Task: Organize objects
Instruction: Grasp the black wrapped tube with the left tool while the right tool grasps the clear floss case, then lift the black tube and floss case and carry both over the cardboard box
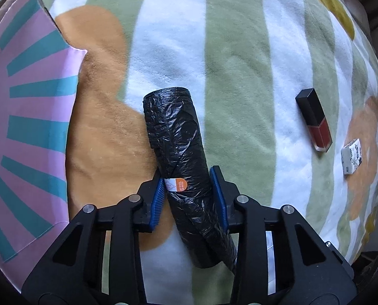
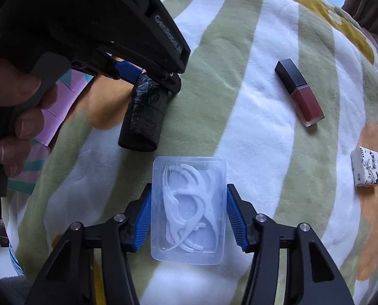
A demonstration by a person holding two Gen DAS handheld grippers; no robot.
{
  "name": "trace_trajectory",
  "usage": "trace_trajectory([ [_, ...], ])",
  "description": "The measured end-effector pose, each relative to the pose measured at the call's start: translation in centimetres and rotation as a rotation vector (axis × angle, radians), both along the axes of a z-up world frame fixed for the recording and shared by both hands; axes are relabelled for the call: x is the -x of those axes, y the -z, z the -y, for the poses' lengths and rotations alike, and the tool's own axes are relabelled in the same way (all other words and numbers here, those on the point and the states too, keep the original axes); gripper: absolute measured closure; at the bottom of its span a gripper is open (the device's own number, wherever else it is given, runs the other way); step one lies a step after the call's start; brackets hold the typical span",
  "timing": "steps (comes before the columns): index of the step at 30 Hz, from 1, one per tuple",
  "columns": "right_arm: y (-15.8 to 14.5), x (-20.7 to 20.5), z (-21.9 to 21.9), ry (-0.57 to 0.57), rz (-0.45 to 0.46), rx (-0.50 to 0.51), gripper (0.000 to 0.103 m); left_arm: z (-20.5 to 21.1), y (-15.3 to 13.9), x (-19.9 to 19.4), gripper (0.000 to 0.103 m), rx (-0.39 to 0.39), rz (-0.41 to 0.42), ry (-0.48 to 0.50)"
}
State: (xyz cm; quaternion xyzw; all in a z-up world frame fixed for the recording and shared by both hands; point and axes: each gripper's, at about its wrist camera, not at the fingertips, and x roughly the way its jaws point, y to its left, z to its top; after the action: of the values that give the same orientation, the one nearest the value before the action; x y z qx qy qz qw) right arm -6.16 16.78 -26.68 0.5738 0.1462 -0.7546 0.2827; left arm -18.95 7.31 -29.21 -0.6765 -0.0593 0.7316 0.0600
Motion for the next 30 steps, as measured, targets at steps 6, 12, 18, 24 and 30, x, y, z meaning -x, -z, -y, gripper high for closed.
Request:
trace_trajectory([
  [6, -0.7, 0.2, -0.8, 0.029, 0.000, 0.008, 0.052, 0.7, -0.8, -0.7, 0.074, -0.035, -0.038, -0.017],
  [12, -2.5, 0.5, -1.9, 0.075, -0.015, 0.016, 0.052, 0.8, -2.4, -1.1, 0.075, -0.070, -0.078, -0.017],
  [18, -5.5, 0.8, -2.9, 0.122, -0.039, 0.030, 0.052, -0.2, -6.0, -1.2, 0.075, -0.100, -0.131, -0.003],
  [24, -10.3, 1.2, -2.7, 0.186, -0.071, 0.031, 0.053, 0.2, -10.2, -1.9, 0.075, -0.132, -0.168, 0.007],
  [30, -15.5, 1.8, -3.6, 0.256, -0.110, 0.050, 0.053, 0.6, -14.6, -3.5, 0.075, -0.158, -0.213, 0.034],
])
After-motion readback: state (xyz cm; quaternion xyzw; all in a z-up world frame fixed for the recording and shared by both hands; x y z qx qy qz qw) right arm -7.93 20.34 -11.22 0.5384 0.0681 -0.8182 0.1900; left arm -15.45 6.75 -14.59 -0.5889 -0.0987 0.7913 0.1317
